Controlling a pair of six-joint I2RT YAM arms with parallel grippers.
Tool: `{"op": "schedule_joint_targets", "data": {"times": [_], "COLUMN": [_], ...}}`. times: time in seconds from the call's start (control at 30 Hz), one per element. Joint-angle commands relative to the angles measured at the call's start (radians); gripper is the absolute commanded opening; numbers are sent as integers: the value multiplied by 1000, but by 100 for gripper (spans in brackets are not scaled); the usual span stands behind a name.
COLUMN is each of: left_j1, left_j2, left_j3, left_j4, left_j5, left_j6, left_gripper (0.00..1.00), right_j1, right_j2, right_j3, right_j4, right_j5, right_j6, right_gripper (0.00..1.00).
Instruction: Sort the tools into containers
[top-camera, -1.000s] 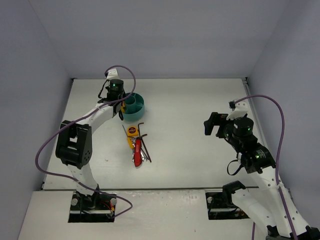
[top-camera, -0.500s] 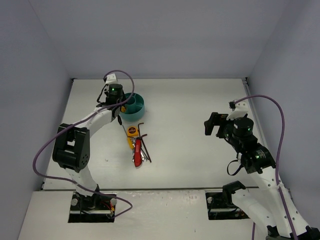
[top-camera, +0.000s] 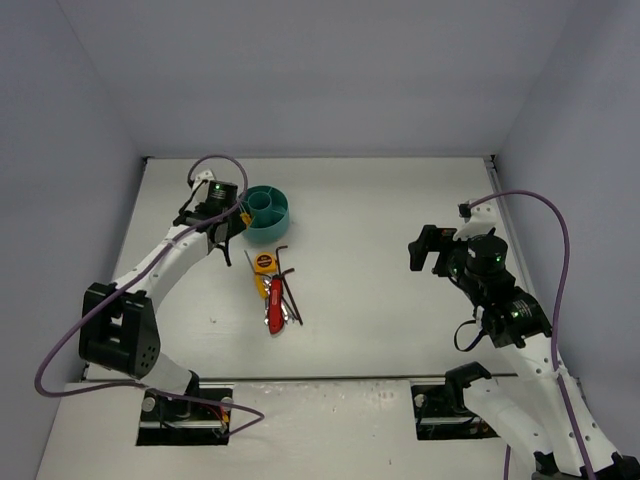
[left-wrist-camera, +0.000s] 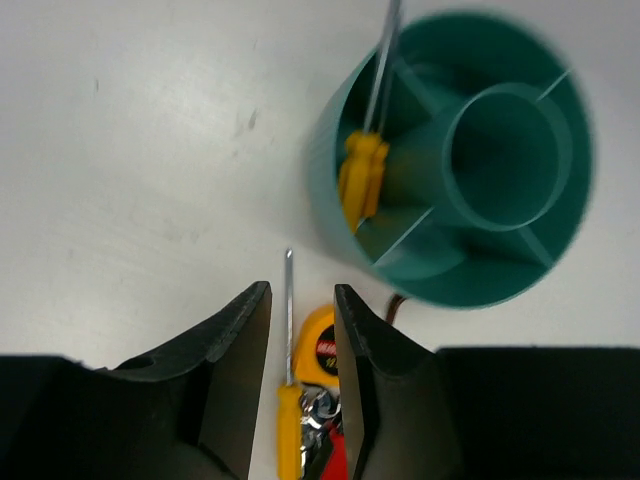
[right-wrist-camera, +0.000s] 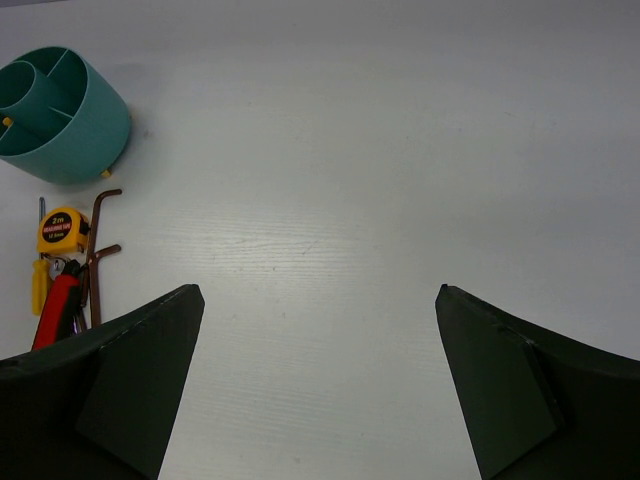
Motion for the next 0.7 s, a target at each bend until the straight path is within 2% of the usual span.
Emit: {"op": "schedule_joint_targets", "data": {"times": [0.0, 0.3, 0.67], "left_j1": [-19, -45, -63], "left_j2": [14, 106, 206], "left_j3": [-67, -146, -134], "left_j4": [-11, 96, 66], "left_j5": [66, 69, 44], "left_j6": [-129, -197, -221], "left_gripper": [28, 28, 28], "right_j1": [5, 5, 6], "right_j2": [-2, -18, -21], "right_j3": [19, 15, 22], "right_j4": [45, 44, 40], "right_j5": [-10, -22, -20], "right_j6": [6, 19, 16], "right_gripper": [100, 100, 100]}}
